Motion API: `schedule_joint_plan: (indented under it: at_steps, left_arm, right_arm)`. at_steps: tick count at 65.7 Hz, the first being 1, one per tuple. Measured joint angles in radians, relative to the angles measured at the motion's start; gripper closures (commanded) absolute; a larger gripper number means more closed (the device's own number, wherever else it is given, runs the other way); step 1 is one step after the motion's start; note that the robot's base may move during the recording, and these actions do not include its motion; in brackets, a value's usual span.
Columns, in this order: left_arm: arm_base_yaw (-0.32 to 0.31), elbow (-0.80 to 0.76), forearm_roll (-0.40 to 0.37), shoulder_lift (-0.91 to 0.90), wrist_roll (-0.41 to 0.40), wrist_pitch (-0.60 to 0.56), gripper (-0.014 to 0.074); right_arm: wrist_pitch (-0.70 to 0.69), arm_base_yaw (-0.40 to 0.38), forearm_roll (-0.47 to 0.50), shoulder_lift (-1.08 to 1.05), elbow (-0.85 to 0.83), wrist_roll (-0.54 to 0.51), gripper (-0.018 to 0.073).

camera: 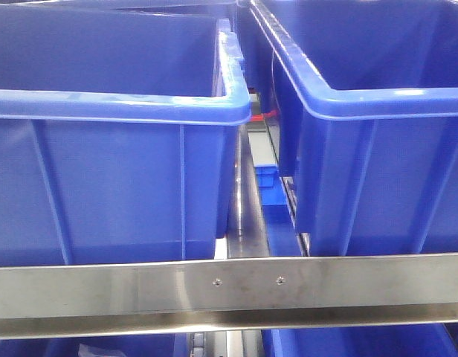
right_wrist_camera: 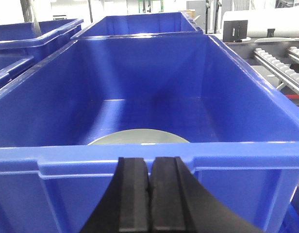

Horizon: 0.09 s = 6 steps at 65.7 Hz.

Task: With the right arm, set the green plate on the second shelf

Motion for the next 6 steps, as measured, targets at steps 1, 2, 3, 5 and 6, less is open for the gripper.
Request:
schedule_joint_plan:
  at_steps: [1,2,3,5,6]
  left_arm:
    - [0.0,0.0,0.0,0.0,0.0,0.0,0.0466]
    - [0.0,0.0,0.0,0.0,0.0,0.0,0.0466]
    - [0.0,0.0,0.0,0.0,0.0,0.0,0.0466]
    - [0.0,0.0,0.0,0.0,0.0,0.0,0.0466]
    - [0.0,0.0,0.0,0.0,0.0,0.0,0.0466]
  right_arm:
    - [0.0,0.0,0.0,0.0,0.0,0.0,0.0512]
    - [0.0,0.0,0.0,0.0,0.0,0.0,0.0512]
    - [0.0,0.0,0.0,0.0,0.0,0.0,0.0512]
    - [0.0,0.0,0.0,0.0,0.0,0.0,0.0512]
    - [0.0,0.0,0.0,0.0,0.0,0.0,0.0512]
